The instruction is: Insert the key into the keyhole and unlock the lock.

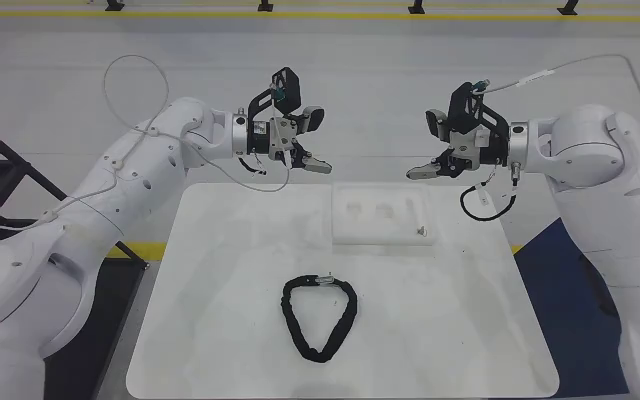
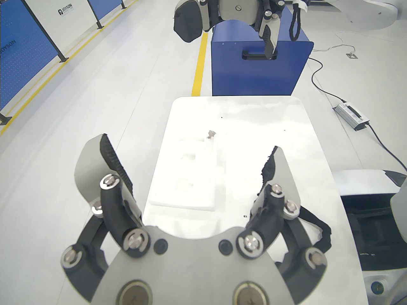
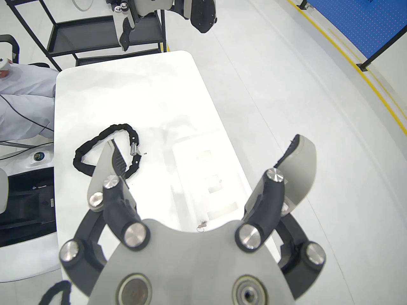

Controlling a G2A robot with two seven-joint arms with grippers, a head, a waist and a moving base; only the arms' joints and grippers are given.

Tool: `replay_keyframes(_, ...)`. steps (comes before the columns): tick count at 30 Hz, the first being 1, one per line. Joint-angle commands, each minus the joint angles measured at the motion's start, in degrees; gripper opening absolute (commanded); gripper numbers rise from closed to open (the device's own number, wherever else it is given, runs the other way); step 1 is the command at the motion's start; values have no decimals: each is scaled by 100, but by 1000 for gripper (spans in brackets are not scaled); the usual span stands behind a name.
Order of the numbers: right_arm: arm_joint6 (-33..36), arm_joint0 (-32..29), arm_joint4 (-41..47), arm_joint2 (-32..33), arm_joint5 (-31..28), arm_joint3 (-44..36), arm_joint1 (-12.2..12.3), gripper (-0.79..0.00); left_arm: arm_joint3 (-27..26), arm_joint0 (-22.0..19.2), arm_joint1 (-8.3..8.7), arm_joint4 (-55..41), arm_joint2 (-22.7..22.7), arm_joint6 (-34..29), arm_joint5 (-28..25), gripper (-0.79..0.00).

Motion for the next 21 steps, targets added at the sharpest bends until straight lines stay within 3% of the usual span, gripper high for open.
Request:
replay_keyframes(1, 0, 0, 0, 0, 0, 0, 0, -1, 0, 0, 0, 0, 0, 0, 0, 0)
replay_keyframes(21, -140, -112, -20, -31, 133, 43, -6, 0, 0, 0, 0, 0, 0, 0, 0, 0)
